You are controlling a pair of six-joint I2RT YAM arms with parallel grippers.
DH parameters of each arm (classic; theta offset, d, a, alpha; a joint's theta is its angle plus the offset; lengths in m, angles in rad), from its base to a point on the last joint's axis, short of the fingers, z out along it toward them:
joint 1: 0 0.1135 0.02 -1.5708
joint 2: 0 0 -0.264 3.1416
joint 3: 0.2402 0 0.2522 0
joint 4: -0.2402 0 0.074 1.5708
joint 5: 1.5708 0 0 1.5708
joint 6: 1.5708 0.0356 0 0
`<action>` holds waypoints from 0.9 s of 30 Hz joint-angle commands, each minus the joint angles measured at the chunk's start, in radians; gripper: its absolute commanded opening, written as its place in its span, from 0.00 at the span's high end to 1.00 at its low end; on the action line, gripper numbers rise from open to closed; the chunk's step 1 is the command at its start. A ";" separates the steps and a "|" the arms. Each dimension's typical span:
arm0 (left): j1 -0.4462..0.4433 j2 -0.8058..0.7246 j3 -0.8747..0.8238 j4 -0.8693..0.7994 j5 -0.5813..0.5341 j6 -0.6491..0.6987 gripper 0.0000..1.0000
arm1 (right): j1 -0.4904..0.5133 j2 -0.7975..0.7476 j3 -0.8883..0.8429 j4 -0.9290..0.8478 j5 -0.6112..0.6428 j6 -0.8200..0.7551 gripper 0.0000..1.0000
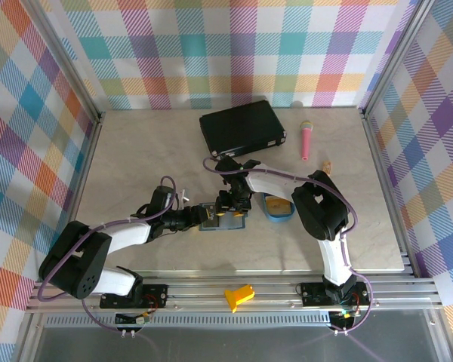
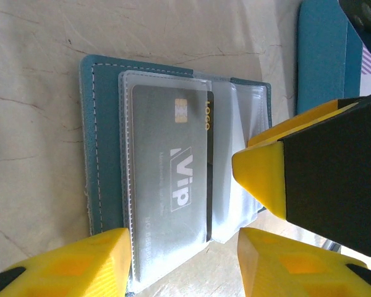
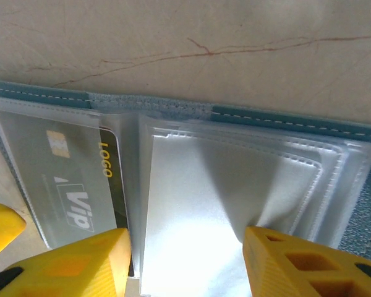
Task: Put the credit cards into the card holder
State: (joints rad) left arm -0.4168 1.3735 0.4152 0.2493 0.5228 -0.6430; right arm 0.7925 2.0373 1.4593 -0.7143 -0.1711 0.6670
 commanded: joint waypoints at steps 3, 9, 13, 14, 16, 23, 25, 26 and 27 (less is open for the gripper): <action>-0.008 0.005 -0.020 0.042 0.008 -0.007 0.51 | 0.004 0.016 -0.028 0.018 -0.047 0.028 0.48; -0.008 -0.030 -0.027 0.026 -0.003 -0.012 0.52 | 0.004 0.020 -0.030 0.049 -0.070 0.047 0.48; -0.008 -0.042 -0.023 -0.002 -0.010 -0.006 0.52 | 0.002 0.025 -0.023 0.060 -0.076 0.048 0.48; -0.008 -0.045 -0.023 -0.010 -0.012 -0.002 0.53 | 0.002 0.026 -0.023 0.064 -0.080 0.049 0.48; -0.007 -0.052 -0.018 -0.029 -0.019 0.004 0.53 | -0.001 0.024 -0.027 0.076 -0.092 0.054 0.49; -0.008 -0.077 -0.001 -0.072 -0.033 0.020 0.54 | -0.002 0.004 -0.027 0.093 -0.108 0.062 0.49; -0.008 -0.080 0.006 -0.083 -0.030 0.023 0.54 | -0.004 0.003 -0.025 0.102 -0.121 0.065 0.49; -0.008 -0.082 0.008 -0.085 -0.028 0.023 0.54 | -0.003 0.003 -0.024 0.105 -0.127 0.066 0.49; -0.008 -0.087 0.008 -0.087 -0.027 0.021 0.54 | -0.003 0.003 -0.023 0.110 -0.134 0.069 0.49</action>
State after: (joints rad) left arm -0.4168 1.3113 0.4011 0.1928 0.4980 -0.6380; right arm 0.7918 2.0380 1.4467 -0.6243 -0.2676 0.7208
